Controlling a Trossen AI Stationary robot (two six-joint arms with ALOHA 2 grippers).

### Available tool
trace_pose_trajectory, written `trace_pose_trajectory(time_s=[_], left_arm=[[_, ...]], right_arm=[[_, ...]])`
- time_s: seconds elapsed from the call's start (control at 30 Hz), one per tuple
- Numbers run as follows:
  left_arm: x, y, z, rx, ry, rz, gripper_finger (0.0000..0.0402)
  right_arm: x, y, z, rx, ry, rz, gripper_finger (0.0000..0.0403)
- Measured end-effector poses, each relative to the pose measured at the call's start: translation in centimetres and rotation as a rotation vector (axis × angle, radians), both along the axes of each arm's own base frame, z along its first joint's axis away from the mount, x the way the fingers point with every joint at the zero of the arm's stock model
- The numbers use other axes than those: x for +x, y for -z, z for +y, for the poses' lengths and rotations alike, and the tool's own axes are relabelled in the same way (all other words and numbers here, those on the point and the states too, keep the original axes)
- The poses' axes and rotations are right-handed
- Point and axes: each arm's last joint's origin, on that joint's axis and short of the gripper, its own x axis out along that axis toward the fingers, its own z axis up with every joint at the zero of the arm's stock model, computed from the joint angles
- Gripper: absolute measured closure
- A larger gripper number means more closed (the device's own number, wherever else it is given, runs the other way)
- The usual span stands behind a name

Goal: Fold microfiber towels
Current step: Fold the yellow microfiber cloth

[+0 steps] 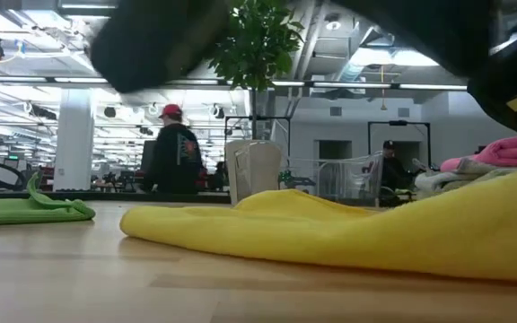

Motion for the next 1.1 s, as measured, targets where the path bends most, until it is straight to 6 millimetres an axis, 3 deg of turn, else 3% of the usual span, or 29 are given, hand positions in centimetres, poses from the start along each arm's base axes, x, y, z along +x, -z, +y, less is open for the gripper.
trace_pose_trajectory(time_s=[0.17,0.43,0.63,0.97,1.1], left_arm=[[2.0,3.5,0.4,-0.056,-0.065,-0.054,0.0401],[1.7,4.8,0.7,-0.133,-0.095,0.037,0.0401],[1.4,5.0,0.7,-0.124,-0.026,0.111,0.0401],[1.0,5.0,0.7,-0.065,0.018,0.151,0.0401],[0.3,3.4,0.2,-0.077,0.047,0.153,0.0401]], right_arm=[[0.0,0.0,0.0,-0.012,-0.006,-0.014,0.0378],[-0.1,0.0,0.2,-0.016,-0.018,-0.017,0.0376],[0.7,-0.5,-0.2,0.004,-0.004,-0.019,0.0379],[4.2,-4.1,-0.7,-0.032,-0.059,-0.098,0.0383],[4.9,-4.1,-1.6,-0.042,-0.050,-0.107,0.0379]])
